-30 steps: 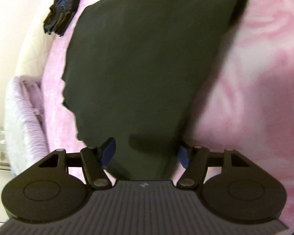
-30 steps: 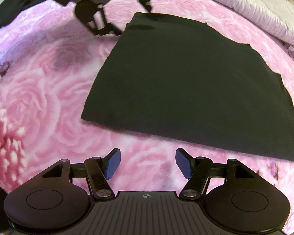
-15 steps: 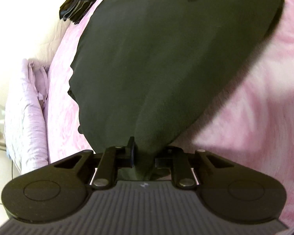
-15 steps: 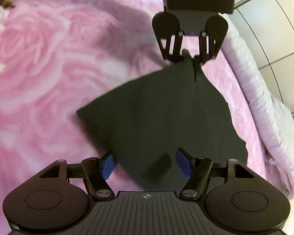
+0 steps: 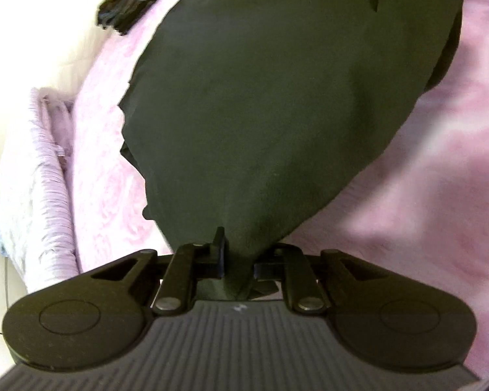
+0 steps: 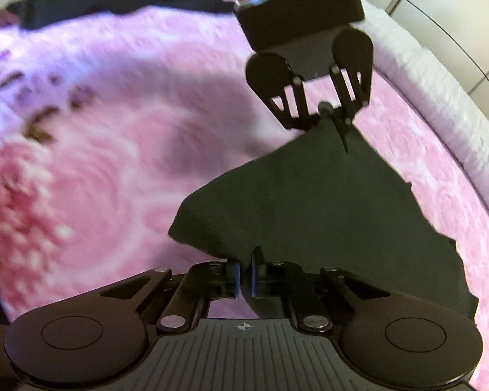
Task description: Fold clothes
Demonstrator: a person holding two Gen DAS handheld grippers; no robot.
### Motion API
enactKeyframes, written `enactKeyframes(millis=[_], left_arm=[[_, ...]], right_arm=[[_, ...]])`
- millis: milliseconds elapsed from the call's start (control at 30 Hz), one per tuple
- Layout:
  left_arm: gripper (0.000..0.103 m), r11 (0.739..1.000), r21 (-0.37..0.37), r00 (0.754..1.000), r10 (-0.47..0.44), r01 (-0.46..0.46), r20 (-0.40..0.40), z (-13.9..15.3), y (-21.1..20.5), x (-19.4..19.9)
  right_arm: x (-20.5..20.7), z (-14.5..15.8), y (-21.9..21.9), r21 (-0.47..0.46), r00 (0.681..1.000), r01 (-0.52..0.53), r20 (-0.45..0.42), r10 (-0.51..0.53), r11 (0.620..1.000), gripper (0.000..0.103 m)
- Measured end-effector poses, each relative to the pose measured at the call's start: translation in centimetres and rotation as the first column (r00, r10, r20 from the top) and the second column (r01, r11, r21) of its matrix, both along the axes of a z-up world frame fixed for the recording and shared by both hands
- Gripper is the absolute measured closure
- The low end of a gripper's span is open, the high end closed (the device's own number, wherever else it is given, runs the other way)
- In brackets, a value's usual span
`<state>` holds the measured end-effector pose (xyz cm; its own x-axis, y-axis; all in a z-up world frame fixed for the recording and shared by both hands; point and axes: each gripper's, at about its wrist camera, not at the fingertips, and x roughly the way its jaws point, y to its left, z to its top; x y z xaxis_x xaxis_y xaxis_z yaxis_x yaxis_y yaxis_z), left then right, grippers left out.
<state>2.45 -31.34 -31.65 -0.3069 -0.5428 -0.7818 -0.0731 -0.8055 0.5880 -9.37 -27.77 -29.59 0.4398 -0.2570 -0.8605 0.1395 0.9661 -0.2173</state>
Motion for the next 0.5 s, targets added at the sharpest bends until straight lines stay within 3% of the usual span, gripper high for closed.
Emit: enactKeyframes(millis=[133, 233, 367, 433, 500], left_arm=[[0.092, 0.996, 0.085, 0.998, 0.029, -0.034, 0.056, 3.5, 1.1, 1.0], [0.092, 0.99, 0.12, 0.995, 0.068, -0.077, 0.074, 7.5, -1.2, -0.1], [0.091, 0.962, 0.222, 0.983, 0.134, -0.159, 0.122, 11.9, -7.4, -4.3], [0.091, 0.946, 0.254, 0.977, 0.172, -0.199, 0.126, 13.7, -10.9, -7.3], [0.091, 0.947, 0.258, 0.979, 0.165, -0.192, 0.121, 14.1, -14.3, -10.9]], right_arm=[[-0.4, 3.7, 0.7, 0.092, 0.99, 0.051, 0.129, -0.062, 0.994, 0.098], [-2.5, 6.3, -0.9, 0.172, 0.951, 0.151, 0.242, -0.19, 0.973, 0.098], [-7.6, 9.5, -4.8, 0.265, 0.839, 0.321, 0.365, -0.403, 0.909, 0.098], [-10.8, 10.5, -7.5, 0.328, 0.753, 0.412, 0.403, -0.521, 0.85, 0.098], [-14.2, 10.9, -10.3, 0.402, 0.659, 0.482, 0.419, -0.625, 0.778, 0.098]])
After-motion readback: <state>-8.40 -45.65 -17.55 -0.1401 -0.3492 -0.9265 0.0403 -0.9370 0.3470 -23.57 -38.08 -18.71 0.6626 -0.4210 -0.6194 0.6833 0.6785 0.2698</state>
